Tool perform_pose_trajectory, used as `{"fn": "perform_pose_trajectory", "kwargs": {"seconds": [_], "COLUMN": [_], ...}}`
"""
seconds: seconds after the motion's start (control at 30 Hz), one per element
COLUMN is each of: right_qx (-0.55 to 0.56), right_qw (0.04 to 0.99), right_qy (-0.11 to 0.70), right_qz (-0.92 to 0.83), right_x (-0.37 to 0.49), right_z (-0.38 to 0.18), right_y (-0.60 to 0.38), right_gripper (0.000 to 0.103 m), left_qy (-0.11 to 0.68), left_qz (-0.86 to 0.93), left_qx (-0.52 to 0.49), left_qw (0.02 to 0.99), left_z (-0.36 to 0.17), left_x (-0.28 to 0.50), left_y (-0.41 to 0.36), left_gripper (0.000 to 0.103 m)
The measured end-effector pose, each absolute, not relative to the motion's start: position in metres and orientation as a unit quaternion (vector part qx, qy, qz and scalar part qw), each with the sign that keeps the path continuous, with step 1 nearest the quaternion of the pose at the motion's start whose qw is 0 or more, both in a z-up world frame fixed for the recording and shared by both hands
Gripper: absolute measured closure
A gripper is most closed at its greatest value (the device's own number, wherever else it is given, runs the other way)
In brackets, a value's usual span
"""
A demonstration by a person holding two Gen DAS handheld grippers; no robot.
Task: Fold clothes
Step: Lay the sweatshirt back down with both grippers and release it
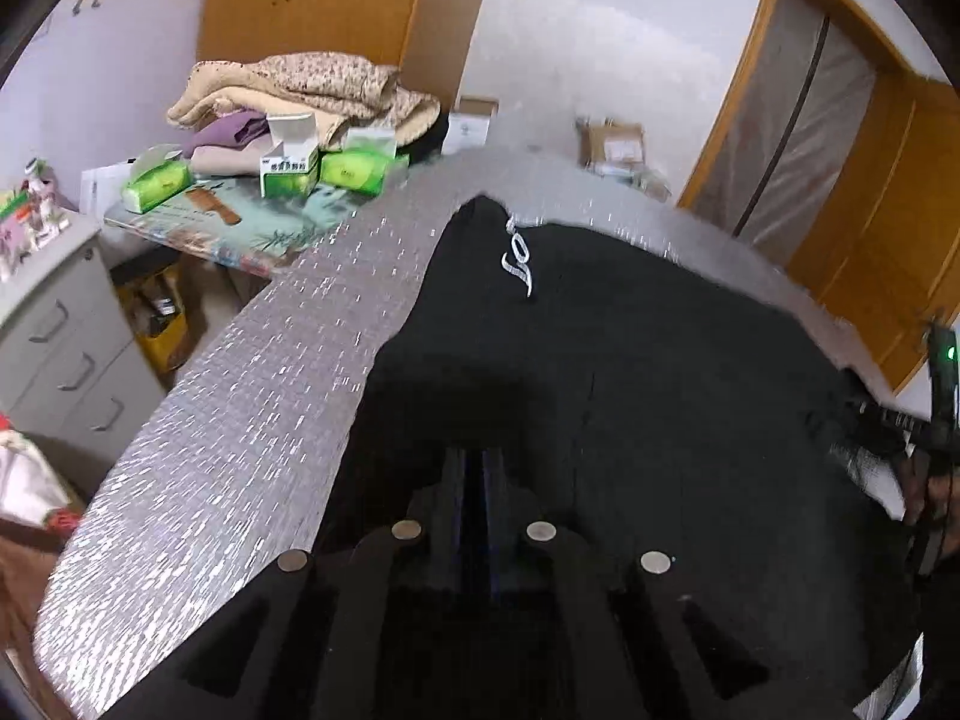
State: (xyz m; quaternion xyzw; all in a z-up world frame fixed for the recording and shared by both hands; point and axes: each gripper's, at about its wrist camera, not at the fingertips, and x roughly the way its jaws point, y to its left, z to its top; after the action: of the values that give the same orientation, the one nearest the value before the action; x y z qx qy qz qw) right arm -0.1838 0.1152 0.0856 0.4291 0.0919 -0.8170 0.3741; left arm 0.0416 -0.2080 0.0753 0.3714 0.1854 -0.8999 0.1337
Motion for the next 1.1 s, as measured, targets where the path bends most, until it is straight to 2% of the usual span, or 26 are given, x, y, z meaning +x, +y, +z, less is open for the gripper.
{"fn": "perform_pose_trajectory", "kwargs": {"seconds": [0.17, 0.33, 0.43, 0.83, 1.0, 1.1], "right_qx": [0.424, 0.419, 0.420, 0.424, 0.424, 0.427], "right_qw": [0.371, 0.418, 0.419, 0.419, 0.384, 0.366], "right_qy": [0.080, 0.088, 0.091, 0.106, 0.074, 0.051], "right_qz": [-0.822, -0.801, -0.800, -0.796, -0.816, -0.826], "right_x": [-0.176, -0.135, -0.120, -0.061, -0.062, -0.064], "right_z": [0.096, 0.103, 0.098, 0.079, 0.074, 0.068], "right_y": [0.124, 0.123, 0.137, 0.192, 0.228, 0.248], "right_gripper": [0.079, 0.079, 0.079, 0.079, 0.079, 0.074], "left_qy": [0.166, 0.152, 0.149, 0.190, 0.186, 0.163], "left_qz": [-0.919, -0.911, -0.907, -0.908, -0.910, -0.912], "left_qx": [0.340, 0.375, 0.383, 0.353, 0.344, 0.353], "left_qw": [0.110, 0.082, 0.095, 0.124, 0.134, 0.127], "left_z": [0.098, 0.072, 0.057, 0.066, 0.067, 0.058], "left_x": [0.053, 0.042, 0.048, 0.104, 0.109, 0.102], "left_y": [-0.173, -0.142, -0.143, -0.163, -0.157, -0.150], "left_gripper": [0.098, 0.098, 0.098, 0.098, 0.098, 0.098]}}
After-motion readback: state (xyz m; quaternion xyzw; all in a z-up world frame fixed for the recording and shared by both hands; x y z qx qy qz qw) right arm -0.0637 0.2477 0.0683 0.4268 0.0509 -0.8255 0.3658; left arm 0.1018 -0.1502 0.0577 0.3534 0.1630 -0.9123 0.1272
